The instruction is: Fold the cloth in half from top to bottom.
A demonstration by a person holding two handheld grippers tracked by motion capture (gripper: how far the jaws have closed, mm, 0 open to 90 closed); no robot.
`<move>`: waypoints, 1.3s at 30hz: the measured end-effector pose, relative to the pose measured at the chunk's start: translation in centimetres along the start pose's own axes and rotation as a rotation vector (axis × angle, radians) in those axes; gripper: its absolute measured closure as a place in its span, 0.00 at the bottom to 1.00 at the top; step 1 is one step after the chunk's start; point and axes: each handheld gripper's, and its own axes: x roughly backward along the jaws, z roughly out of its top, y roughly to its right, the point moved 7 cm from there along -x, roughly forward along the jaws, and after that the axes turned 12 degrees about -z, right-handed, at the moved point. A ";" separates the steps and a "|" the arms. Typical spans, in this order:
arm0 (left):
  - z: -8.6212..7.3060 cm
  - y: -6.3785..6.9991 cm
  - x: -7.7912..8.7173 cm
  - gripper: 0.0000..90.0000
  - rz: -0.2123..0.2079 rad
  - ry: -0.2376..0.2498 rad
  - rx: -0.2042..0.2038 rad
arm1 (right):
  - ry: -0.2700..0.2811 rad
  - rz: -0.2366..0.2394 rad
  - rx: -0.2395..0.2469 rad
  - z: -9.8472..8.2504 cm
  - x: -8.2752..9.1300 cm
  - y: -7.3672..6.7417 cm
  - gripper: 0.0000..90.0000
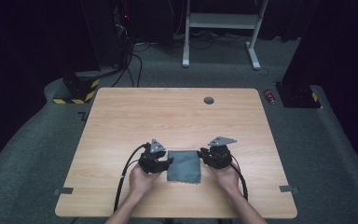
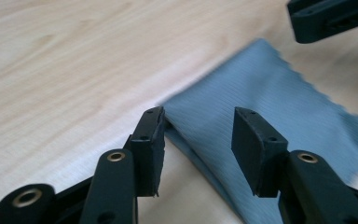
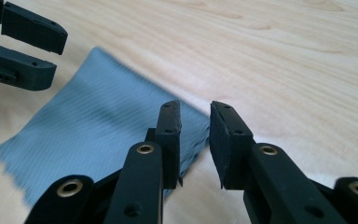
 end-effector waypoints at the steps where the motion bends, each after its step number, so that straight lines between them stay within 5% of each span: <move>1: 0.2 -0.3 -0.2 0.60 0.009 0.001 0.009 | -0.006 -0.006 -0.006 0.2 -0.3 0.1 0.82; 10: 0.8 -2.8 -2.1 0.61 0.064 -0.006 0.098 | -0.057 -0.027 0.009 0.5 -2.9 0.3 0.81; 14: 0.4 -3.3 -3.0 0.63 0.119 -0.057 0.075 | -0.092 -0.034 0.022 0.1 -3.8 0.3 0.82; 19: 0.4 -3.8 -3.2 0.64 0.148 -0.063 0.064 | -0.087 -0.062 0.068 0.5 -4.5 0.3 0.85; 21: 0.5 -3.7 -3.0 0.64 0.139 -0.061 0.063 | -0.091 -0.066 0.081 0.8 -4.6 0.2 0.85; 26: 0.9 -2.6 -2.8 0.64 0.039 -0.025 0.072 | -0.066 -0.042 0.063 1.2 -3.7 0.3 0.83; 31: 0.3 -3.1 -3.4 0.64 0.059 -0.072 0.068 | -0.110 -0.040 0.095 0.5 -4.1 0.2 0.81; 35: 0.5 -2.6 -3.6 0.79 0.030 -0.088 0.043 | -0.117 -0.003 0.099 0.4 -4.2 0.0 0.95; 39: 0.9 -2.6 -3.6 0.94 0.012 -0.123 0.024 | -0.114 0.007 0.109 0.4 -4.2 0.1 0.98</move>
